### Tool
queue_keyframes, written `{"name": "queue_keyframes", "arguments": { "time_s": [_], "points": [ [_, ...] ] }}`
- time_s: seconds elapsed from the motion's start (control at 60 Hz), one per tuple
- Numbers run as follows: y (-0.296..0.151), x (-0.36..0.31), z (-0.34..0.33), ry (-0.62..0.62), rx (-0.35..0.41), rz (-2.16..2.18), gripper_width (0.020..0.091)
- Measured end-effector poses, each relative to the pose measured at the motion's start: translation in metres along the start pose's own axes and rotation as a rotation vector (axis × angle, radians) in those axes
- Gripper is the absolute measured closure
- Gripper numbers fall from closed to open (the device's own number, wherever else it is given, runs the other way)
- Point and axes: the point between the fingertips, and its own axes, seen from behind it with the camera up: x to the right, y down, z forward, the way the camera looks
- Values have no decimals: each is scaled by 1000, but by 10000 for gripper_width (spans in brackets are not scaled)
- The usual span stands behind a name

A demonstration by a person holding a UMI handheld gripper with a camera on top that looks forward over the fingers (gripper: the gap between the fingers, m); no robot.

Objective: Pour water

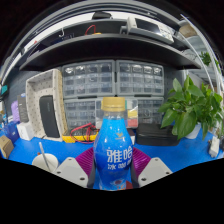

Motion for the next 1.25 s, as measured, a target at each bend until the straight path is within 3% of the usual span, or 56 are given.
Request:
{"name": "queue_keyframes", "arguments": {
  "time_s": [0.1,0.15,0.167,0.217,0.25,0.617,0.95,1.25],
  "points": [
    [1,2,-1,36,-18,-18,538],
    [5,3,-2,54,-44,-25,449],
    [7,3,-3,61,-54,-30,364],
    [14,5,-8,82,-80,-45,257],
    [17,5,-12,86,-87,-48,228],
    [62,-30,-123,111,-221,-7,244],
    [-44,-88,-201,89,-95,-13,243],
    [-78,-132,-238,39,-48,-21,240]
  ]
}}
